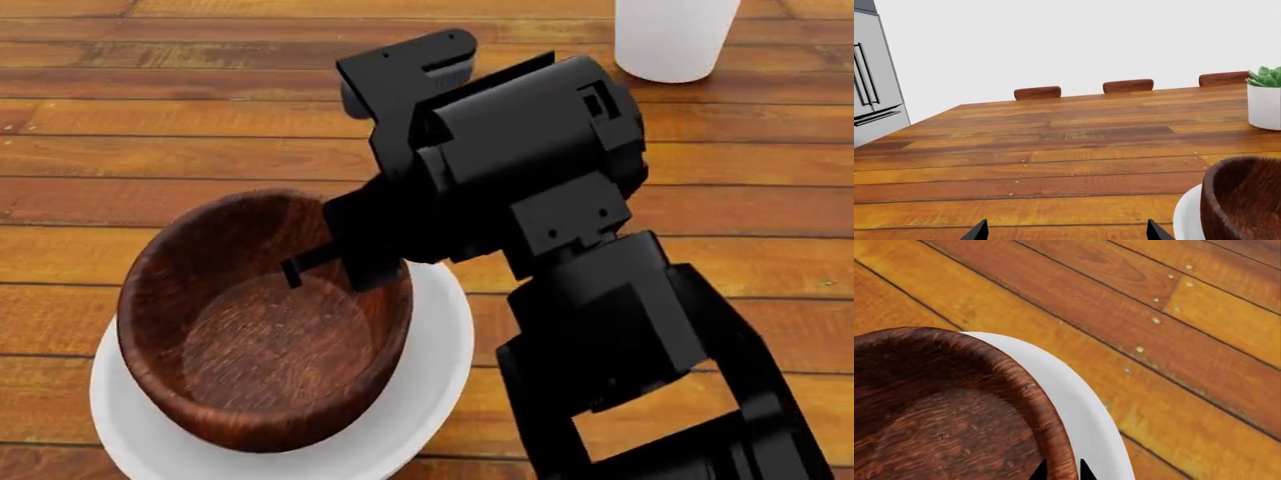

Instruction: Stack the bowls from largest to smallest.

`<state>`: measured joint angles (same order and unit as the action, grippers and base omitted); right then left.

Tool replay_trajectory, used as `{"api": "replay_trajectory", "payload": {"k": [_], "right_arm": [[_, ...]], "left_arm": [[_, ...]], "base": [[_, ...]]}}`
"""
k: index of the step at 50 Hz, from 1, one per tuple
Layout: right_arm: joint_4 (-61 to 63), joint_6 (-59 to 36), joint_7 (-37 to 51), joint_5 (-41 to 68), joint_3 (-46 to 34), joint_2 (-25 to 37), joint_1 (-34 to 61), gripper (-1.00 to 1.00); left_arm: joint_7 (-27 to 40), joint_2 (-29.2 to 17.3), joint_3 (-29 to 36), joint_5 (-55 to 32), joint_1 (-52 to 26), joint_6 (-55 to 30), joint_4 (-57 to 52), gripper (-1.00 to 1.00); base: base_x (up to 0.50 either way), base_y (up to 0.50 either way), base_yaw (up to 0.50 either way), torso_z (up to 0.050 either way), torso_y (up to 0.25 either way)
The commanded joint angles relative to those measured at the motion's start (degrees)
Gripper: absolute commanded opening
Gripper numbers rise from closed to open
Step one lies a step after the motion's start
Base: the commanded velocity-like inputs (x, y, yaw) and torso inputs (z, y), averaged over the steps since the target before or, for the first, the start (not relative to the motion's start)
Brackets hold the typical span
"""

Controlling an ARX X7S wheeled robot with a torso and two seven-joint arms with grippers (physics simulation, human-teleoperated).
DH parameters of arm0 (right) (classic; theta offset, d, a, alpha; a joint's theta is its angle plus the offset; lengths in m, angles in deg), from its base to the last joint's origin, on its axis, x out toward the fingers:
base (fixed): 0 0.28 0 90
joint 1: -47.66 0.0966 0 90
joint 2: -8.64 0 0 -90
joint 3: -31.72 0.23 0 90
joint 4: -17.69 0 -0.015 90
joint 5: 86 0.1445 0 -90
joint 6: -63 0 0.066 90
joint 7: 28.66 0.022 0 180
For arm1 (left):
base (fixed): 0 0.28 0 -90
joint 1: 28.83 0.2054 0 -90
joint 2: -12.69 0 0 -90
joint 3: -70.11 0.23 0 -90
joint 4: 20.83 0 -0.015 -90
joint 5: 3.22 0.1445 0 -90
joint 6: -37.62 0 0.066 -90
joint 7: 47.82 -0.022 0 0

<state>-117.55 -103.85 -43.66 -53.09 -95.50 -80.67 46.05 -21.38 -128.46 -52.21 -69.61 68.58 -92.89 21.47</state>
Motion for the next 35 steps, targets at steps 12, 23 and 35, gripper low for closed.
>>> {"api": "replay_trajectory", "payload": {"k": [12, 23, 35], "right_arm": [[-5.3, 3.62, 1.11, 6.76, -6.69, 0.4, 0.3, -1.0], [3.13, 1.6, 6.24, 8.89, -4.64, 2.59, 0.46, 1.0], [29.01, -8.83, 21.16, 15.98, 7.38, 10.08, -2.88, 1.0]], "left_arm": [[0.45, -0.28, 0.25, -0.49, -0.33, -0.09, -0.3, 1.0], [-0.77, -0.02, -1.65, -0.61, 1.41, 0.18, -0.65, 1.0], [-1.51, 0.11, -3.59, -1.01, 2.87, 0.13, -1.2, 1.0]], "base": [[0.0, 0.0, 0.0, 0.0, 0.0], [0.0, 0.0, 0.0, 0.0, 0.0], [0.0, 0.0, 0.0, 0.0, 0.0]]}}
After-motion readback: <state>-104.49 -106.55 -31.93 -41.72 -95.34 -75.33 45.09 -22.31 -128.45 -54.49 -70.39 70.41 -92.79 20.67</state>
